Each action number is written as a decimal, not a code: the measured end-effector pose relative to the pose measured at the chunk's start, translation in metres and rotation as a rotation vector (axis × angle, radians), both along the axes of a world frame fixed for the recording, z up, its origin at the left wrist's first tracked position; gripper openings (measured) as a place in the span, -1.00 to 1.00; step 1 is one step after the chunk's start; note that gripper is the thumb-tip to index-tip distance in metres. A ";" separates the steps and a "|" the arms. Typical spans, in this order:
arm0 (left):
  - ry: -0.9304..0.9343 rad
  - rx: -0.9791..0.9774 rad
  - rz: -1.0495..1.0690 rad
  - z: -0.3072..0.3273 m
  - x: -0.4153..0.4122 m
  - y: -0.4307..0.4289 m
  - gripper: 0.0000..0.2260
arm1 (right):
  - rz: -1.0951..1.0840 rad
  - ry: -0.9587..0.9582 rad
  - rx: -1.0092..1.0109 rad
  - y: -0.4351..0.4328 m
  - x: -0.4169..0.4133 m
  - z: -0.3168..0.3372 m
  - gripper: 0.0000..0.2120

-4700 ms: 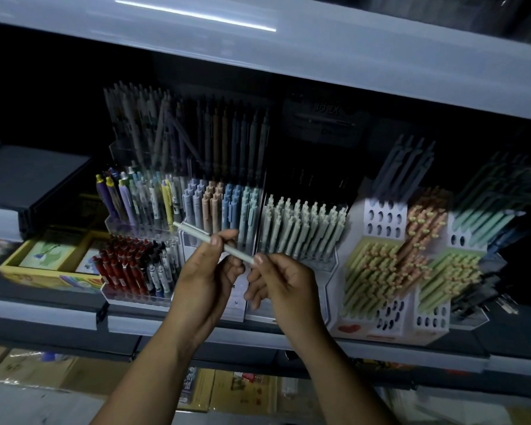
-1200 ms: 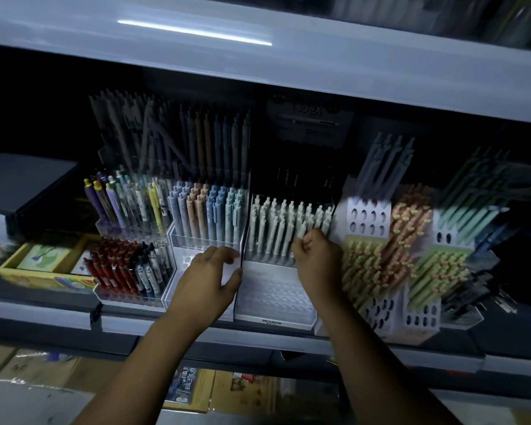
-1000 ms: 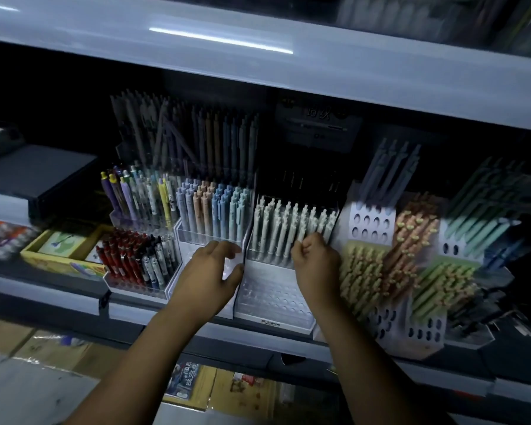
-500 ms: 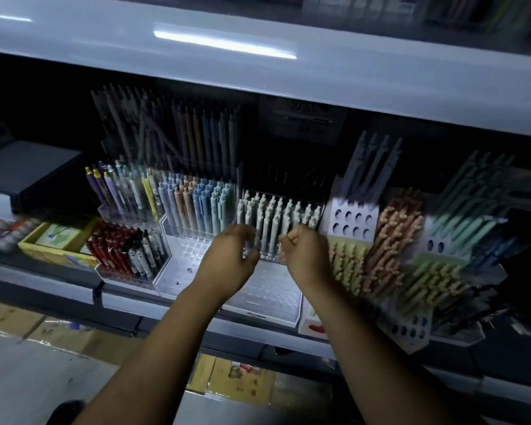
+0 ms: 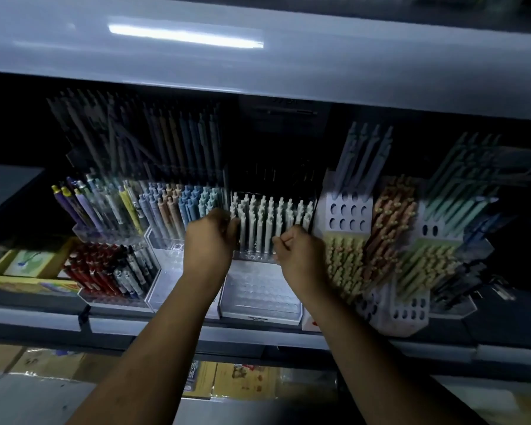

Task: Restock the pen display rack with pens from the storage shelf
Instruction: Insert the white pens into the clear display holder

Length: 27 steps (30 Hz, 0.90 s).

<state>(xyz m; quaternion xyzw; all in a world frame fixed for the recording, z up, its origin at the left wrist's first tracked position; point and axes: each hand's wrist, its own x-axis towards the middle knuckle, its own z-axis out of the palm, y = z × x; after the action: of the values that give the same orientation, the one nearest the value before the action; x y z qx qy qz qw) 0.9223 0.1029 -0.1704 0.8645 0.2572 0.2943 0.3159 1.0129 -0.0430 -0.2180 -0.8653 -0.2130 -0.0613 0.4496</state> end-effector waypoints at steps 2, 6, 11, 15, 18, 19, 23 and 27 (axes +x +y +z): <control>0.020 0.009 -0.009 0.001 0.001 0.002 -0.83 | -0.003 0.008 -0.009 0.001 0.002 0.000 -0.81; 0.067 0.012 -0.018 0.004 0.001 0.004 -0.80 | -0.032 -0.017 -0.011 0.002 0.001 -0.001 -0.80; 0.190 0.037 -0.067 0.007 -0.001 0.010 -0.76 | -0.007 0.021 -0.124 -0.002 0.000 0.004 -0.82; 0.210 0.021 -0.184 0.013 -0.018 0.011 -0.87 | 0.089 0.043 -0.248 -0.013 -0.012 0.012 -0.86; 0.241 0.002 -0.249 0.021 -0.045 0.011 -0.80 | 0.257 -0.045 -0.278 -0.015 -0.029 0.025 -0.90; 0.256 0.006 -0.238 0.023 -0.057 0.011 -0.74 | 0.341 -0.067 -0.294 -0.012 -0.035 0.031 -0.88; 0.296 0.048 -0.088 0.036 -0.109 0.017 -0.61 | 0.669 -0.120 -0.393 0.023 -0.063 0.057 -0.71; 0.364 0.074 0.111 0.043 -0.179 0.022 -0.61 | 0.916 -0.193 -0.481 0.064 -0.106 0.070 -0.62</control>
<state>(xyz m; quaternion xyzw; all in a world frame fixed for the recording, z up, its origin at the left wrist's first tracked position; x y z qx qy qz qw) 0.7433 0.1245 -0.1273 0.8990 0.3463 0.1595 0.2156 0.9072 0.0206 -0.1475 -0.7528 -0.6179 0.1127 0.1972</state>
